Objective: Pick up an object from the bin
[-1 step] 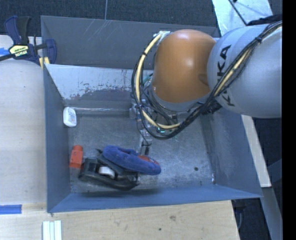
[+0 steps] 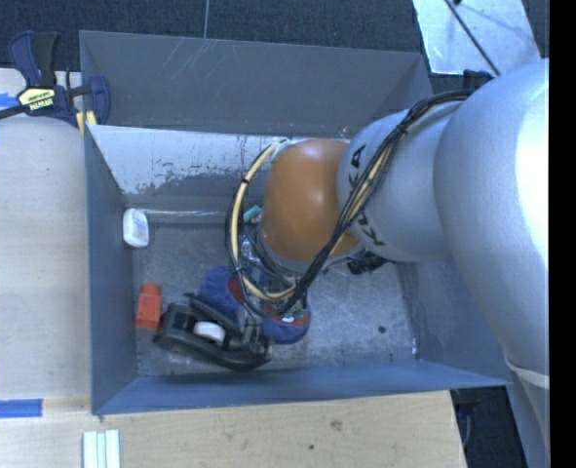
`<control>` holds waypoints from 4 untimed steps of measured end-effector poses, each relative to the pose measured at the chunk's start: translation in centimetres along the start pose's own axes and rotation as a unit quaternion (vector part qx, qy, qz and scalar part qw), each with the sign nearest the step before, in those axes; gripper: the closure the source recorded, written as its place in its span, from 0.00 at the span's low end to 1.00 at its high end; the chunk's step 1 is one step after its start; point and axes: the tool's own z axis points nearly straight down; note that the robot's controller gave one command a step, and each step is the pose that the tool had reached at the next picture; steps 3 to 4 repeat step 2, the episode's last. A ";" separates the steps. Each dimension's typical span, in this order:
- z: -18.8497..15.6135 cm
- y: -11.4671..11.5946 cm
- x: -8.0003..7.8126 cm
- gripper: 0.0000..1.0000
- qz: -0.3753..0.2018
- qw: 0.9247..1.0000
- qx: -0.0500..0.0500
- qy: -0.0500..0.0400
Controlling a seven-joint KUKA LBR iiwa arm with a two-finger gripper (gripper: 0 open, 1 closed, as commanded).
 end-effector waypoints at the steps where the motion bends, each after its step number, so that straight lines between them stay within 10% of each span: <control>1: -0.5 -0.1 -0.6 1.00 0.001 1.000 -0.001 -0.011; 2: -13.9 -0.3 -2.1 1.00 -0.005 1.000 0.001 -0.004; 4: -13.9 -0.3 -2.1 1.00 -0.005 1.000 0.001 -0.004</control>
Offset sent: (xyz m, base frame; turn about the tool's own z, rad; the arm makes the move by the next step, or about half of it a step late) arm 0.0000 0.0000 0.0000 0.0000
